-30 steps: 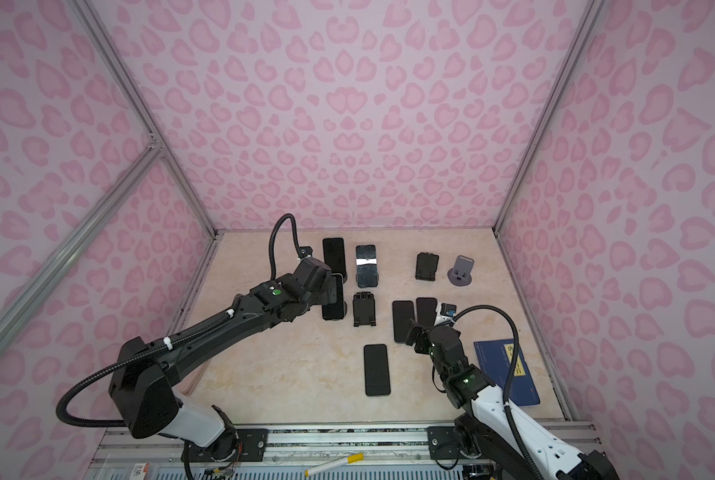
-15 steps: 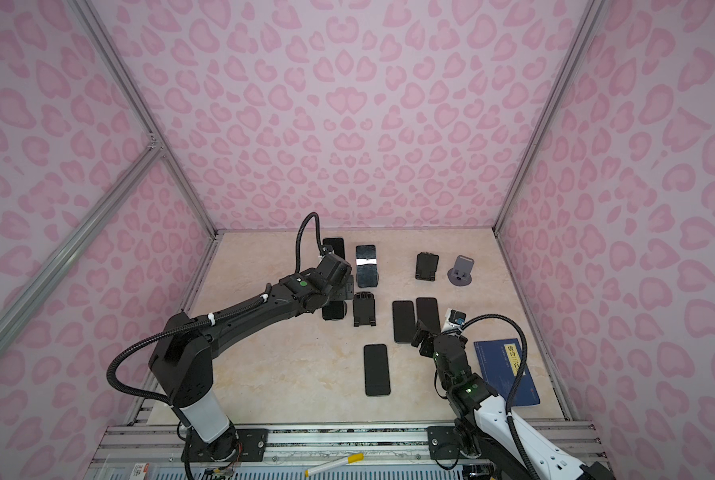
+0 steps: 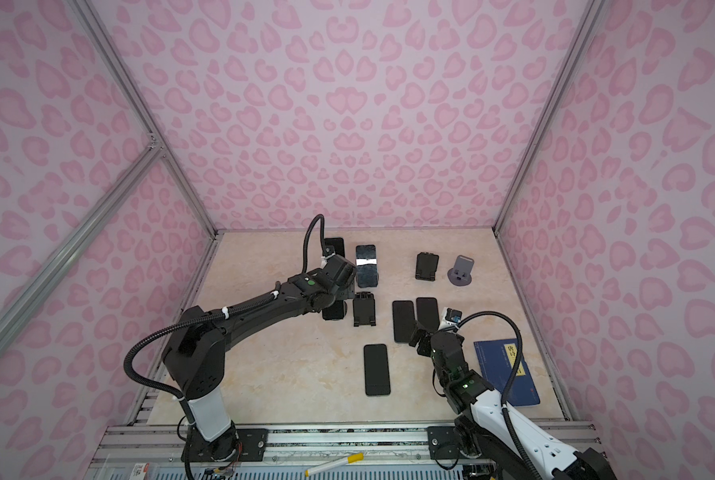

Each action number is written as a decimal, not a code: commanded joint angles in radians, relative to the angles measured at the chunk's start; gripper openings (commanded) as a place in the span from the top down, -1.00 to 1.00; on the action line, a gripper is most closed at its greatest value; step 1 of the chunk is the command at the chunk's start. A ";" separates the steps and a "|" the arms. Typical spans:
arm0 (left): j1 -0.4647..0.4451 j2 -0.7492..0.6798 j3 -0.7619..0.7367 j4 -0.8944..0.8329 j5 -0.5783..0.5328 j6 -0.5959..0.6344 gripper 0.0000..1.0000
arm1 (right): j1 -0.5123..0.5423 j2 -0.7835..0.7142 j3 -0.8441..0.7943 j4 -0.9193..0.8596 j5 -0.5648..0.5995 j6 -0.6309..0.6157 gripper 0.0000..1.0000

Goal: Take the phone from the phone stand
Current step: 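Lower the left gripper and close it on the white-framed phone's top edge, then lift the white-framed phone up out of its black stand with the left gripper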

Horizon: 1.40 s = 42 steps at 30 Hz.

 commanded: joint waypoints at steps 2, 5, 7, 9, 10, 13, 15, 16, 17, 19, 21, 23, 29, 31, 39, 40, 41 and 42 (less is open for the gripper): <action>0.011 0.026 0.024 0.042 0.008 0.030 -0.94 | 0.002 0.001 0.004 0.014 0.000 0.001 -0.95; 0.021 0.041 0.035 0.043 0.017 0.035 -1.00 | 0.001 0.009 0.007 0.014 -0.002 -0.001 -0.95; 0.023 0.042 0.027 0.051 0.006 0.030 -0.97 | 0.002 0.012 0.008 0.014 -0.003 -0.002 -0.95; 0.028 0.042 0.023 0.062 0.015 0.024 -0.97 | 0.002 0.013 0.008 0.016 0.000 -0.001 -0.95; 0.030 0.044 0.024 0.063 0.016 0.025 -0.97 | 0.002 0.013 0.008 0.015 0.002 0.001 -0.95; 0.033 0.057 0.033 0.067 0.026 0.028 -0.97 | 0.001 0.019 0.005 0.022 0.002 0.002 -0.95; 0.033 0.065 0.038 0.067 0.028 0.028 -0.96 | 0.001 0.027 0.009 0.023 0.000 0.002 -0.95; 0.034 0.066 0.035 0.069 0.025 0.026 -0.95 | 0.002 0.028 0.010 0.022 -0.001 0.003 -0.95; 0.035 0.068 0.031 0.070 0.020 0.023 -0.94 | 0.002 0.030 0.010 0.023 -0.003 0.002 -0.95; 0.034 0.070 0.027 0.069 0.015 0.015 -0.91 | 0.001 0.029 0.010 0.025 -0.001 0.001 -0.95; 0.035 0.070 0.023 0.067 0.005 0.008 -0.85 | 0.000 0.026 0.011 0.023 0.001 0.001 -0.95; 0.034 0.068 0.018 0.069 -0.005 0.005 -0.78 | 0.002 0.025 0.010 0.024 0.000 0.000 -0.95; 0.035 0.055 0.003 0.077 -0.019 -0.004 -0.53 | 0.002 0.033 0.013 0.027 -0.001 0.001 -0.95; 0.033 0.042 -0.004 0.077 -0.017 -0.009 -0.46 | 0.001 0.031 0.013 0.026 -0.001 0.001 -0.95; 0.028 -0.016 -0.029 0.087 -0.015 0.004 -0.38 | 0.002 0.030 0.012 0.028 -0.002 0.000 -0.95; 0.027 -0.026 -0.032 0.089 -0.012 0.008 -0.37 | 0.002 0.030 0.012 0.027 -0.001 -0.001 -0.95; 0.025 -0.038 -0.034 0.088 -0.009 0.014 -0.37 | 0.002 0.031 0.011 0.027 -0.001 -0.001 -0.95; 0.022 -0.051 -0.034 0.088 -0.005 0.020 -0.37 | 0.002 0.030 0.012 0.028 -0.002 -0.001 -0.95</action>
